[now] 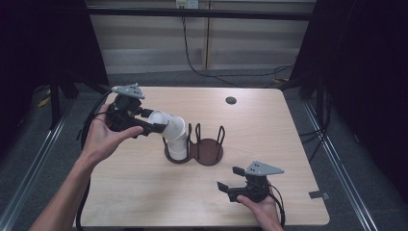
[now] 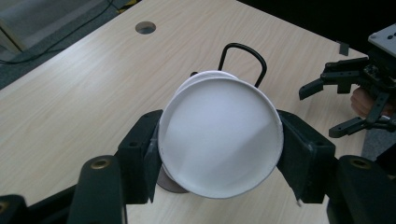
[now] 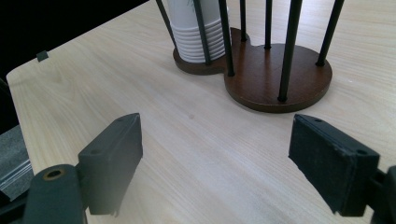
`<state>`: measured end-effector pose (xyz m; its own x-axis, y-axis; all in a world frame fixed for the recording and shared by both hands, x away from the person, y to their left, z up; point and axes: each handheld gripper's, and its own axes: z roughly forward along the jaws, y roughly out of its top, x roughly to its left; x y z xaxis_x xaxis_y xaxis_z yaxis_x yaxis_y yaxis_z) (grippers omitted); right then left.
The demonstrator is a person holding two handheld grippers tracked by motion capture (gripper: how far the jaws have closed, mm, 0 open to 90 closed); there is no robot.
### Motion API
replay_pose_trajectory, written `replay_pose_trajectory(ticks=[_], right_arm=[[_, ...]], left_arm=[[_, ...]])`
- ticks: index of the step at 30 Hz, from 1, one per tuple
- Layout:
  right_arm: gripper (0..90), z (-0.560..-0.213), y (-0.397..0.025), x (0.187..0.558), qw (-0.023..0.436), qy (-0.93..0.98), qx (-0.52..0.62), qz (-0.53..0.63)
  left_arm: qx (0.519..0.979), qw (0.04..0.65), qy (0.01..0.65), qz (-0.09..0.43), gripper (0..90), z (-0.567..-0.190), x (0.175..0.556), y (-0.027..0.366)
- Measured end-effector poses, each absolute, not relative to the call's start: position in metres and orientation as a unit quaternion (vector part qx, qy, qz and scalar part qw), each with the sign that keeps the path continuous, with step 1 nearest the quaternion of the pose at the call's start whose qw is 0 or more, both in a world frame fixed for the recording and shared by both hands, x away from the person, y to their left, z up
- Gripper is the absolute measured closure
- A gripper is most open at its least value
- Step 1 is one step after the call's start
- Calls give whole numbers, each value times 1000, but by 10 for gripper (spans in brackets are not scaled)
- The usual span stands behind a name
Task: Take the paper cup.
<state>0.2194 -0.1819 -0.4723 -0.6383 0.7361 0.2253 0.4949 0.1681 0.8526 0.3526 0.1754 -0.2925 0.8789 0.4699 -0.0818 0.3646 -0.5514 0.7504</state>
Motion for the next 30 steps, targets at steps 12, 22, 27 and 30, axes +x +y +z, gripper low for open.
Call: replay_pose_trajectory(ticks=[12,22,27,30], right_arm=[[164,-472,-182,220,118,753,407,503],[146,-470,-181,219,115,752,398,513],[140,-468,-180,220,114,752,395,516],[137,-465,-179,220,113,753,389,519]], left_arm=[[880,422,210,60,375,-307,336,179],[877,436,193,59,374,-333,319,180],[875,442,189,54,374,-342,313,180],[877,441,185,48,374,-350,311,181]])
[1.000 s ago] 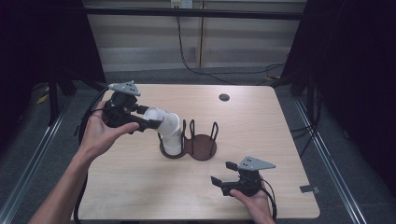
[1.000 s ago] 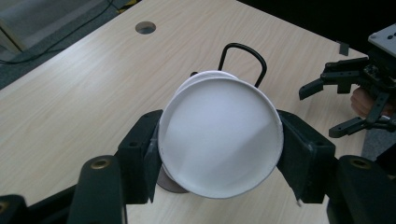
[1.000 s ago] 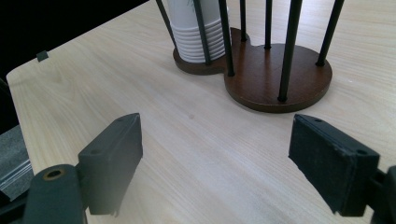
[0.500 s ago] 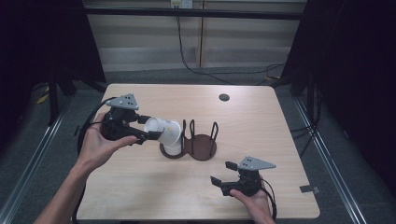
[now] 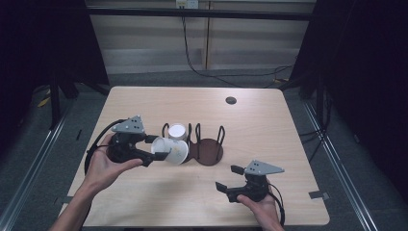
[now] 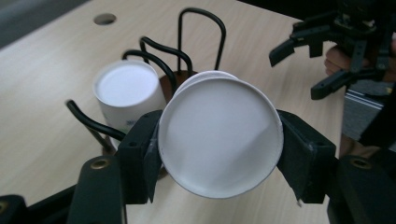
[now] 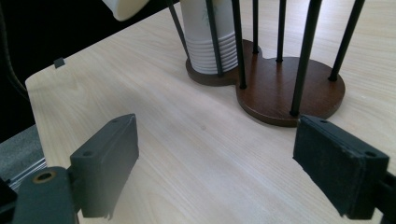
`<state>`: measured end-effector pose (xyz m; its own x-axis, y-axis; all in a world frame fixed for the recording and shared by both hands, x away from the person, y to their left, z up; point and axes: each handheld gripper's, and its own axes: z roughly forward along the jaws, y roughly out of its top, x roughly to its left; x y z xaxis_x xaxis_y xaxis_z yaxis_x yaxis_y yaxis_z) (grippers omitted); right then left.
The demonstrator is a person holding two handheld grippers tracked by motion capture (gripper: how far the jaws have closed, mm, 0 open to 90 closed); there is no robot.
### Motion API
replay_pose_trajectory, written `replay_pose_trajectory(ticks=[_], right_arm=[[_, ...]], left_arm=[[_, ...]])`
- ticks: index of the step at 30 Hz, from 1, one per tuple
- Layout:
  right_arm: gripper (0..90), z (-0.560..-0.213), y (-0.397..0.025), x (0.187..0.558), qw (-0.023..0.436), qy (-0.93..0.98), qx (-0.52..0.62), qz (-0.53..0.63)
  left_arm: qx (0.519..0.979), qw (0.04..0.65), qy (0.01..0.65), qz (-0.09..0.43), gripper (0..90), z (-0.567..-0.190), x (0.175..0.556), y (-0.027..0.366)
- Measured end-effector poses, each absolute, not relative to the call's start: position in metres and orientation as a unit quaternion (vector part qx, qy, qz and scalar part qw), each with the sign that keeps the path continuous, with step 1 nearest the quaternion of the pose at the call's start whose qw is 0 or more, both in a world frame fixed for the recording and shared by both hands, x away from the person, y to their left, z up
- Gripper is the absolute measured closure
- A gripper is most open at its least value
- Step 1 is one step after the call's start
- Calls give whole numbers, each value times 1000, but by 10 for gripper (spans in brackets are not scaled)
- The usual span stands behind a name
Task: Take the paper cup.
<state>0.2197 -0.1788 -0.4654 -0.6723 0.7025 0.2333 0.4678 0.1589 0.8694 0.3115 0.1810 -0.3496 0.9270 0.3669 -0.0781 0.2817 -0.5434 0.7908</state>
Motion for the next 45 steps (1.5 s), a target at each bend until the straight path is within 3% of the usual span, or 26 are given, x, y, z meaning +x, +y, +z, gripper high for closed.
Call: replay_pose_trajectory(ticks=[29,45], right_arm=[[136,-429,-132,246,74,785,285,545],[141,-445,-119,244,48,779,254,571]], left_arm=[[881,439,175,2,374,-415,295,179],[875,458,156,-15,374,-419,284,173]])
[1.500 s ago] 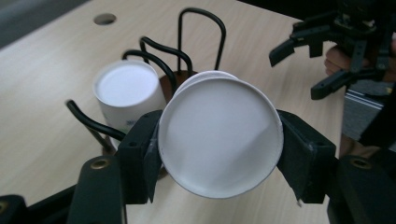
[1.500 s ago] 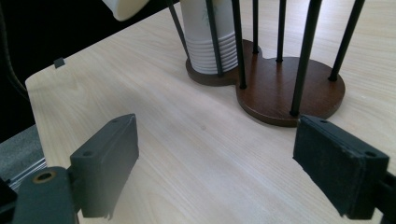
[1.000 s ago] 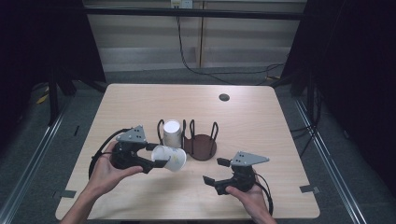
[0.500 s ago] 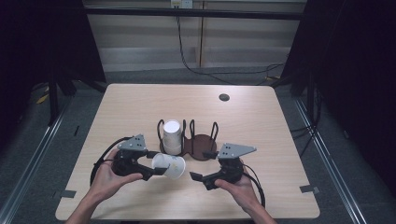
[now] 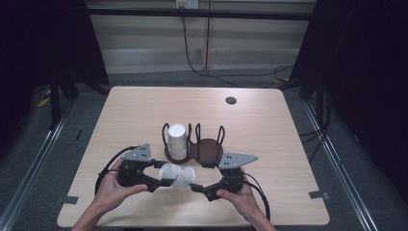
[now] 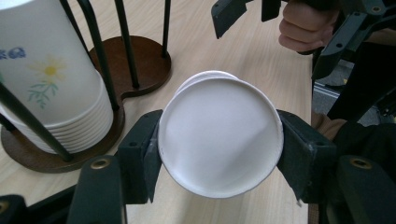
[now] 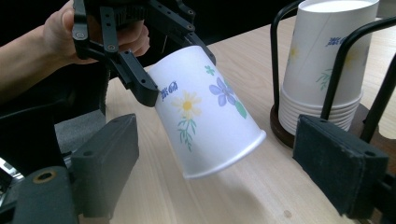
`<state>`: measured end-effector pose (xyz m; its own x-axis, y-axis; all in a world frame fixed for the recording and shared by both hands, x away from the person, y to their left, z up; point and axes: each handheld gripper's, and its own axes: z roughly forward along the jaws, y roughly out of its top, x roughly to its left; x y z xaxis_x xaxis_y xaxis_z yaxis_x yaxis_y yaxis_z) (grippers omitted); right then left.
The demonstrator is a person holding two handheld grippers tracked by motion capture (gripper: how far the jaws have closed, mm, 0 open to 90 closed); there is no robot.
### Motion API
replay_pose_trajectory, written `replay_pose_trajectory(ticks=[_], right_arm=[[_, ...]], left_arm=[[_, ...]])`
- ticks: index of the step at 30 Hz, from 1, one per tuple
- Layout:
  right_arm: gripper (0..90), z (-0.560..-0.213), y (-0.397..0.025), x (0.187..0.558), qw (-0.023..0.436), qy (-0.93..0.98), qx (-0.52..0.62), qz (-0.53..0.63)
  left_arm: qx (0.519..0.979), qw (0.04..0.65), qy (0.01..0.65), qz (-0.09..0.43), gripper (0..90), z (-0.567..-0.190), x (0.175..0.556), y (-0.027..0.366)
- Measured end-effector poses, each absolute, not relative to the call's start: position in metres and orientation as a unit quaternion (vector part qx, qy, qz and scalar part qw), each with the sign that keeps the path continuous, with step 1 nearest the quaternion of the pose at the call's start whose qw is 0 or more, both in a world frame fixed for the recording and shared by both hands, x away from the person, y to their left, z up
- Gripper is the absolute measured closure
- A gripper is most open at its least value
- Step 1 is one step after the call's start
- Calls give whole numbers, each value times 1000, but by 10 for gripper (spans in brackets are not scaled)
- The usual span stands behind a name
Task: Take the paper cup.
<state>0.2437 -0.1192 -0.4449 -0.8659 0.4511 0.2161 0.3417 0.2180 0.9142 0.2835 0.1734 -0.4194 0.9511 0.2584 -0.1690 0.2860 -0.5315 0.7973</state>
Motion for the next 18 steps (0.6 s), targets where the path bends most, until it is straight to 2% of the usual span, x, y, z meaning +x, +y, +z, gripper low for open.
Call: replay_pose_trajectory(ticks=[18], right_arm=[[171,-453,-109,241,40,795,218,565]], left_arm=[[868,475,139,-51,375,-413,277,168]])
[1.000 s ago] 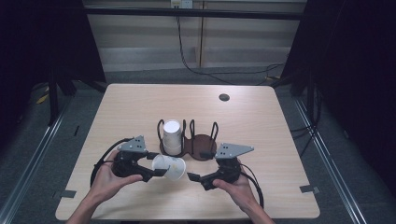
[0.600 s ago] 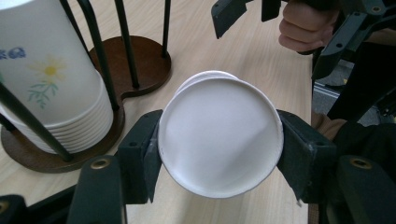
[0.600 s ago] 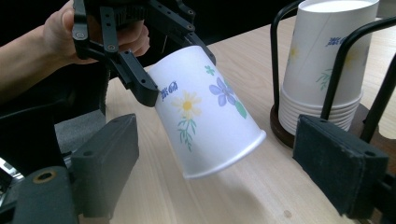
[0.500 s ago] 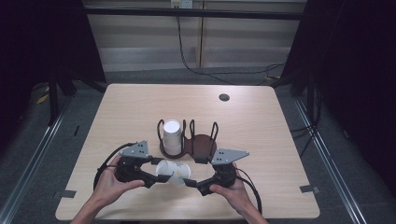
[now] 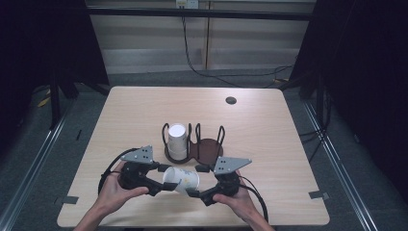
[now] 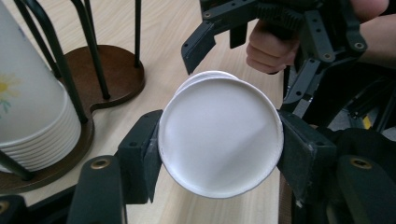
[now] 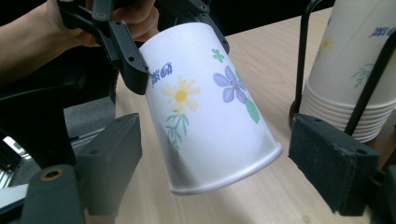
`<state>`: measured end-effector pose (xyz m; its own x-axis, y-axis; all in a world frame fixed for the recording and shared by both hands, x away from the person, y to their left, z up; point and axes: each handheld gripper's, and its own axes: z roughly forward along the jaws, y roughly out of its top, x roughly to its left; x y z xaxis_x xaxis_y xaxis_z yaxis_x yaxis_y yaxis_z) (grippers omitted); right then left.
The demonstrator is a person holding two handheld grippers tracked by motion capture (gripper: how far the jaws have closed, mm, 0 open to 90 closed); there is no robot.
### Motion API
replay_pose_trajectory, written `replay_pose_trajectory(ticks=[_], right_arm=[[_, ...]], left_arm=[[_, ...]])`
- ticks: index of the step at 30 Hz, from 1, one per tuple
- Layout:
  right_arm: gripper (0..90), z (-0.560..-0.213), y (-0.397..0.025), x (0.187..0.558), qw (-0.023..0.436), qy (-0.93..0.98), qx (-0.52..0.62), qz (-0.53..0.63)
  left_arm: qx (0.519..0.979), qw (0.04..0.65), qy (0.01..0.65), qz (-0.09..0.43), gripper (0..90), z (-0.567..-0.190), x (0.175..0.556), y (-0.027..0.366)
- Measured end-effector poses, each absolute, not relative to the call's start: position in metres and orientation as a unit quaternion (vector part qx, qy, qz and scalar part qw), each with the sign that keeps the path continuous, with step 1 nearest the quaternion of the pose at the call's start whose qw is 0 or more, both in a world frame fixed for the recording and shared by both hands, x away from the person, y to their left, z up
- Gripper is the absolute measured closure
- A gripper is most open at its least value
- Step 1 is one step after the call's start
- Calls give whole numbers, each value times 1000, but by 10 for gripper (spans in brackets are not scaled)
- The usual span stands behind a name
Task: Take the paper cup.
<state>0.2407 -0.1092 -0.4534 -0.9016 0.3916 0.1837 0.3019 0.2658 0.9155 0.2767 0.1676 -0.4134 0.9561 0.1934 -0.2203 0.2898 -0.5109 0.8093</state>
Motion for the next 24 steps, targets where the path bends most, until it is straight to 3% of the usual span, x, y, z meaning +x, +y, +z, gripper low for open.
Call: replay_pose_trajectory(ticks=[24], right_arm=[[203,-462,-95,239,16,832,172,527]], left_arm=[[873,469,109,-83,376,-410,272,159]])
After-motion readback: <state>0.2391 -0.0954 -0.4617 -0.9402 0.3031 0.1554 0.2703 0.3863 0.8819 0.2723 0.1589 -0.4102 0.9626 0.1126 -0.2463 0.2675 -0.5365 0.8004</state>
